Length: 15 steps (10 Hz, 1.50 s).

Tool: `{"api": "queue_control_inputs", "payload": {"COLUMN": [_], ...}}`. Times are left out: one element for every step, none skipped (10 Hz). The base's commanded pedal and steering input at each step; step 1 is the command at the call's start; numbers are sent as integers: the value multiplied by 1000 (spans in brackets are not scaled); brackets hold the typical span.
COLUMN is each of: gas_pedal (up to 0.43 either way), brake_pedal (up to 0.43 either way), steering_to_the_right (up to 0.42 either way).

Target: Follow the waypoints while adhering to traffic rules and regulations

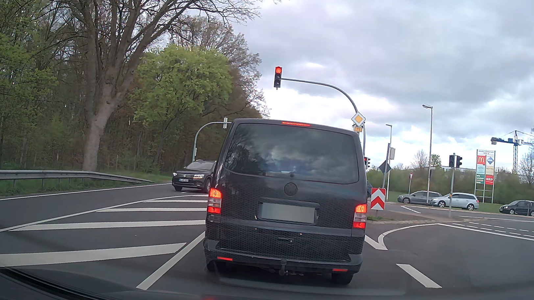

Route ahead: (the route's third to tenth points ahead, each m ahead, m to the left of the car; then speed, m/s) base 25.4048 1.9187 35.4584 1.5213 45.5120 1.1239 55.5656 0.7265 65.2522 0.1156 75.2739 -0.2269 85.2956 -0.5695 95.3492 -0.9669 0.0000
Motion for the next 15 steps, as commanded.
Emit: {"api": "queue_control_inputs", "payload": {"gas_pedal": [0, 0, 0, 0, 0, 0, 0, 0, 0, 0, 0, 0, 0, 0, 0], "brake_pedal": [201, 201, 201, 201, 201, 201, 201, 201, 201, 201, 201, 201, 201, 201, 201], "steering_to_the_right": [-2, -1, -1, -1, -1, -1, -1, -1, -1, -1, -1, -1, -2, -1, -1]}}
